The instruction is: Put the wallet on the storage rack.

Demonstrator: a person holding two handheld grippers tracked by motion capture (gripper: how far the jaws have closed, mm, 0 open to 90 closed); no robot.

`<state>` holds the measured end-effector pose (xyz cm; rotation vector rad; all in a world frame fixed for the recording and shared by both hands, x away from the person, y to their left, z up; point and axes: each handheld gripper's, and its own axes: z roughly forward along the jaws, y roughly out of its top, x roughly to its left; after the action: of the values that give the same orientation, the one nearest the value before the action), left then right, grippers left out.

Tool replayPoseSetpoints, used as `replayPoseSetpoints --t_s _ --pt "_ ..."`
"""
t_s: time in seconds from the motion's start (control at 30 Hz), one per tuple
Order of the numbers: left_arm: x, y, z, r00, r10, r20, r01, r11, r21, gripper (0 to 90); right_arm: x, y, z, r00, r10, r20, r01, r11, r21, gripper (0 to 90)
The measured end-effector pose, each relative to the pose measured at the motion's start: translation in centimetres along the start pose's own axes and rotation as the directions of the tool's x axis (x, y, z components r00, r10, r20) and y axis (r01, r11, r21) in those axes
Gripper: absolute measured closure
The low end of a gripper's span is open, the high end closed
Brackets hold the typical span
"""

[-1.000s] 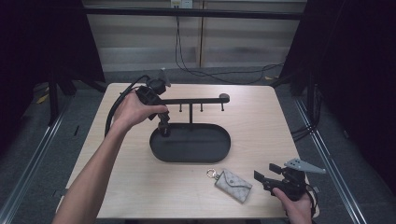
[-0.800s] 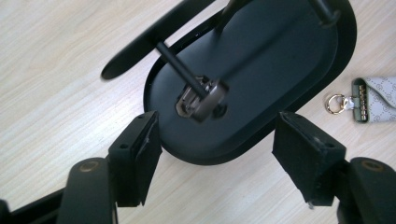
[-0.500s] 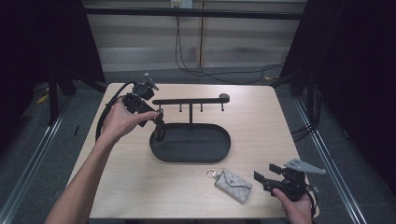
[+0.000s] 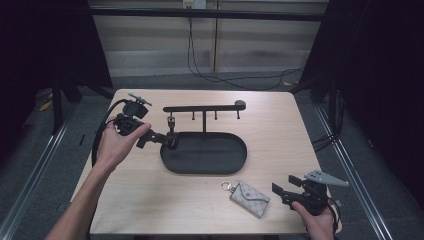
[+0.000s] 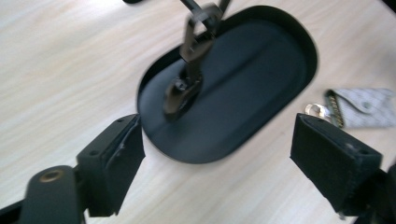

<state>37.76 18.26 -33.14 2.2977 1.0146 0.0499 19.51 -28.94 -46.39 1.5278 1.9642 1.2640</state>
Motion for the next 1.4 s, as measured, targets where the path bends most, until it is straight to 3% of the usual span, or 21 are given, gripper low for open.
replayPoseSetpoints --t_s 0.1,0.2,0.23,0.33,0.43,0.57,0.6,0.67,0.77,0.83,0.97,1.0,1.1,1.17,1.23,1.27,1.37,1.4 --pt "-0.1 -1.5 -0.3 0.9996 0.027 0.011 -0.027 0.9995 -0.017 19.0 0.0 0.0 0.0 1.0000 0.001 0.000 -0.001 1.000 0.000 22.7" --pt "-0.2 -2.2 -0.4 0.9994 0.029 0.017 -0.029 0.9993 -0.024 18.1 0.0 0.1 0.1 1.0000 0.006 0.002 -0.006 1.000 0.002 22.7" --pt "-0.2 -2.9 -0.5 0.9993 0.028 0.026 -0.027 0.9982 -0.053 17.9 0.0 0.1 0.2 1.0000 0.003 0.002 -0.003 1.000 0.001 22.7" --pt "-0.2 -3.4 -0.6 0.9990 0.031 0.031 -0.029 0.9975 -0.065 16.8 0.0 0.1 0.2 1.0000 0.001 0.003 -0.001 1.000 0.003 22.7" --pt "-0.3 -4.7 -0.6 0.9991 0.023 0.037 -0.019 0.9939 -0.108 17.6 0.1 0.1 0.2 1.0000 0.001 0.006 -0.001 1.000 0.003 22.7" --pt "-0.6 -6.1 -0.4 0.9991 0.024 0.035 -0.019 0.9890 -0.147 24.9 0.0 0.1 0.2 1.0000 0.005 0.006 -0.005 1.000 0.001 22.7" --pt "-0.7 -7.0 -0.1 0.9990 0.016 0.042 -0.008 0.9814 -0.192 25.0 0.0 0.1 0.2 1.0000 0.004 0.007 -0.004 1.000 0.003 22.7" --pt "-1.0 -7.9 0.1 0.9998 0.018 0.012 -0.015 0.9750 -0.222 25.0 0.1 0.0 0.2 1.0000 -0.001 0.008 0.001 1.000 0.003 22.7" --pt "-1.3 -9.0 0.4 0.9993 0.026 0.025 -0.019 0.9693 -0.245 24.9 0.1 0.0 0.1 1.0000 -0.003 0.005 0.003 1.000 0.002 22.7" --pt "-1.3 -9.8 0.6 0.9987 0.033 0.038 -0.022 0.9675 -0.252 24.8 0.1 0.0 0.0 1.0000 -0.003 0.005 0.003 1.000 0.005 22.7" --pt "-1.4 -11.1 0.7 0.9984 0.049 0.029 -0.040 0.9648 -0.260 24.9 0.1 0.0 0.1 1.0000 -0.005 0.002 0.005 1.000 0.005 22.7" --pt "-1.9 -12.0 0.7 0.9980 0.062 0.010 -0.057 0.9647 -0.257 24.9 0.1 0.1 0.0 1.0000 0.007 -0.001 -0.007 1.000 0.000 21.5" --pt "-2.4 -13.1 0.7 0.9984 0.057 0.003 -0.054 0.9609 -0.272 24.9 -0.1 0.1 -0.1 0.9998 0.015 -0.017 -0.014 1.000 0.004 20.1" --pt "-2.8 -14.4 1.0 0.9989 0.047 -0.001 -0.046 0.9614 -0.271 24.9 0.0 0.2 -0.1 0.9997 0.009 -0.022 -0.009 1.000 0.011 19.9" --pt "-2.9 -15.2 1.3 0.9991 0.036 0.024 -0.029 0.9634 -0.267 25.1 0.1 0.3 -0.1 0.9995 0.002 -0.032 -0.001 1.000 0.021 19.7" --pt "-3.1 -15.5 1.5 0.9990 0.034 0.029 -0.025 0.9674 -0.252 26.2 0.2 0.3 -0.1 0.9993 -0.001 -0.038 0.002 1.000 0.023 19.6" --pt "-3.6 -16.4 1.8 0.9990 0.045 0.009 -0.042 0.9720 -0.231 27.2 0.5 0.5 -0.1 0.9988 -0.007 -0.049 0.009 0.999 0.032 19.7" --pt "-3.7 -16.8 1.8 0.9993 0.034 0.017 -0.029 0.9708 -0.238 27.2 0.6 0.5 -0.2 0.9990 -0.016 -0.042 0.017 0.999 0.030 19.7"
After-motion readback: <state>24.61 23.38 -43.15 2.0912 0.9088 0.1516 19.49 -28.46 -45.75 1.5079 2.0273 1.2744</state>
